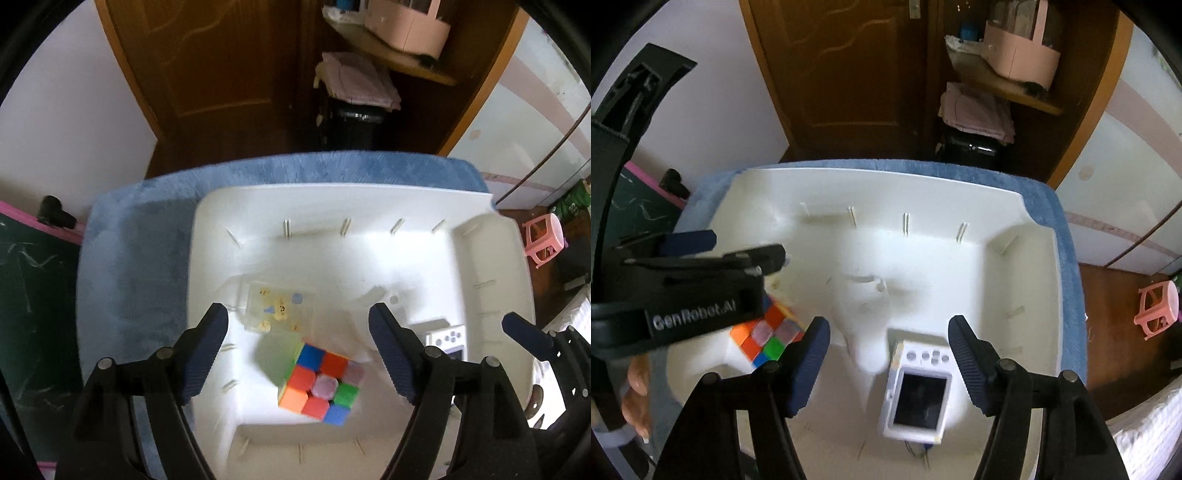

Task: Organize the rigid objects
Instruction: 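Grasp the beige block with the left tool while the right tool grasps the clear labeled case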

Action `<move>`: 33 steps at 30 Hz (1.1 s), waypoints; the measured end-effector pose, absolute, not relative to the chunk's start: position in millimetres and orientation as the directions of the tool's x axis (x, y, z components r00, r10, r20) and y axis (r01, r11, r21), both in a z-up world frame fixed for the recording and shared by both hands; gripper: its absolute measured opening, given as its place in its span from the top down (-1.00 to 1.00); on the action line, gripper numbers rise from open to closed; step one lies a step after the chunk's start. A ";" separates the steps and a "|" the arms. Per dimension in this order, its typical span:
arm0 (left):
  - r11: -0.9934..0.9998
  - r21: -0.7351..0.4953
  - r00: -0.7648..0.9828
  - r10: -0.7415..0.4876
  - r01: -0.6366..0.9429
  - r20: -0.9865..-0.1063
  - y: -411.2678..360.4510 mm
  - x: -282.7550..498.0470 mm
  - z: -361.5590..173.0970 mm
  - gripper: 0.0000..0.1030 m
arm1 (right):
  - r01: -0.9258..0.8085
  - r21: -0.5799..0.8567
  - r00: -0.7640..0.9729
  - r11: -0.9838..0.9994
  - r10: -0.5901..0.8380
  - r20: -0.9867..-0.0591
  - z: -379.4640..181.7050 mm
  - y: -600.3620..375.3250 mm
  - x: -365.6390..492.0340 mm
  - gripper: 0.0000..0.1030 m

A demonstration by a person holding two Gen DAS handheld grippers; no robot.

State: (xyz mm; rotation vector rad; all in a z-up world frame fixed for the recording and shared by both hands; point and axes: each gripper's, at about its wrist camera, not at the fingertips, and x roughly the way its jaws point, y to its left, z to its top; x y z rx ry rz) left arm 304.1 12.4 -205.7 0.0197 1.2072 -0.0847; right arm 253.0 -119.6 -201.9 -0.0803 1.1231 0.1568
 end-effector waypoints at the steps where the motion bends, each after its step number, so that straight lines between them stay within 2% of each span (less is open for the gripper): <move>1: 0.996 -0.034 0.365 -0.060 0.077 -0.929 11.0 299.8 -198.1 -0.58 | -0.168 0.015 0.426 0.986 0.086 -0.901 -198.3 -121.6 250.1 -0.31; 13: 0.989 -0.042 0.514 -0.110 0.142 -0.851 -25.7 222.4 -109.1 -0.58 | -0.177 0.025 0.516 0.984 0.115 -0.849 -125.6 -166.1 167.8 -0.31; 19: 0.983 -0.035 0.546 -0.129 0.179 -0.828 -44.1 174.8 -87.0 -0.58 | -0.194 0.019 0.540 0.981 0.123 -0.833 -109.2 -191.1 127.0 -0.31; 21: 0.983 -0.034 0.550 -0.129 0.180 -0.825 -44.7 160.4 -85.4 -0.58 | -0.203 0.011 0.548 0.979 0.123 -0.827 -108.4 -198.5 114.7 -0.35; 22: 0.983 -0.034 0.551 -0.130 0.180 -0.825 -45.4 153.4 -85.6 -0.58 | -0.211 0.004 0.552 0.977 0.123 -0.825 -108.9 -203.2 107.1 -0.46; 24: 0.984 -0.033 0.549 -0.124 0.173 -0.827 -45.9 139.2 -88.7 -0.58 | -0.223 -0.005 0.557 0.975 0.124 -0.821 -110.5 -208.2 97.2 -0.51; 29: 0.991 -0.039 0.519 -0.101 0.129 -0.848 -39.8 110.9 -109.2 -0.58 | -0.244 -0.028 0.537 0.969 0.112 -0.836 -123.0 -221.3 74.2 -0.51; 33: 0.996 -0.033 0.476 -0.069 0.083 -0.877 -34.7 94.0 -139.1 -0.58 | -0.206 0.007 0.488 0.979 0.109 -0.866 -143.3 -234.2 62.2 -0.51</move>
